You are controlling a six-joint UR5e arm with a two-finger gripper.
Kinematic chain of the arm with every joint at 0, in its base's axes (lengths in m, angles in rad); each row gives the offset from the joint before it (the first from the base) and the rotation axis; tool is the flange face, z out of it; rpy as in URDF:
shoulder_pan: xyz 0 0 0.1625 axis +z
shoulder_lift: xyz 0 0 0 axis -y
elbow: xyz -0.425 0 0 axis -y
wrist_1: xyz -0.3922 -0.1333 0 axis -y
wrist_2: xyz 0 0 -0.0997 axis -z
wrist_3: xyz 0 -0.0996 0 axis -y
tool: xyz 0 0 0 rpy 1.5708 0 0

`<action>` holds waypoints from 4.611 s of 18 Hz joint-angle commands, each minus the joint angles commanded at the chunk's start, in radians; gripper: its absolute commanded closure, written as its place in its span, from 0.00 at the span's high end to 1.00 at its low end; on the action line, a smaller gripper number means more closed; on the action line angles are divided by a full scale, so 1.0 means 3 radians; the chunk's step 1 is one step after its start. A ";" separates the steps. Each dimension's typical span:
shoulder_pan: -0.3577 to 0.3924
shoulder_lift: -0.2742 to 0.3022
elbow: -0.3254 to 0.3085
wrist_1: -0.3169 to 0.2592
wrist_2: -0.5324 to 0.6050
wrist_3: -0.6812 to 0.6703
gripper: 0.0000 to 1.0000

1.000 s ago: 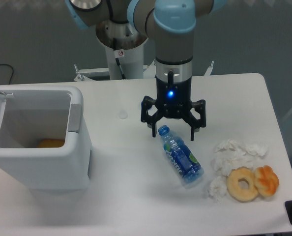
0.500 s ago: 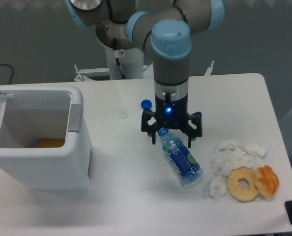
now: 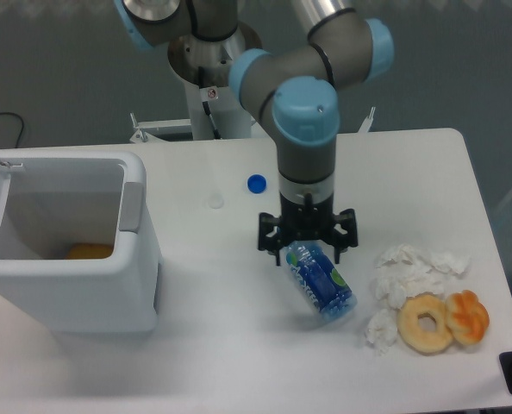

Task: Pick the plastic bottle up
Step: 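Move the open gripper down and over the lying water bottle, then lower the gripper around the bottle's blue-labelled middle, then close the gripper fingers on the bottle body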

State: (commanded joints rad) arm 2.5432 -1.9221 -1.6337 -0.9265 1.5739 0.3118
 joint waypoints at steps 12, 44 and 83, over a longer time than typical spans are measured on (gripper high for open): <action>0.0072 -0.0501 0.0266 0.0046 -0.0352 -0.0819 1.00; 0.0123 -0.0844 0.0317 0.0051 -0.0307 -0.0380 1.00; 0.0098 -0.0747 0.0327 0.0061 -0.0322 -0.0339 0.85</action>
State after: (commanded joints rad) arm 2.5725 -2.1461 -1.5355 -0.9081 1.4772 0.2102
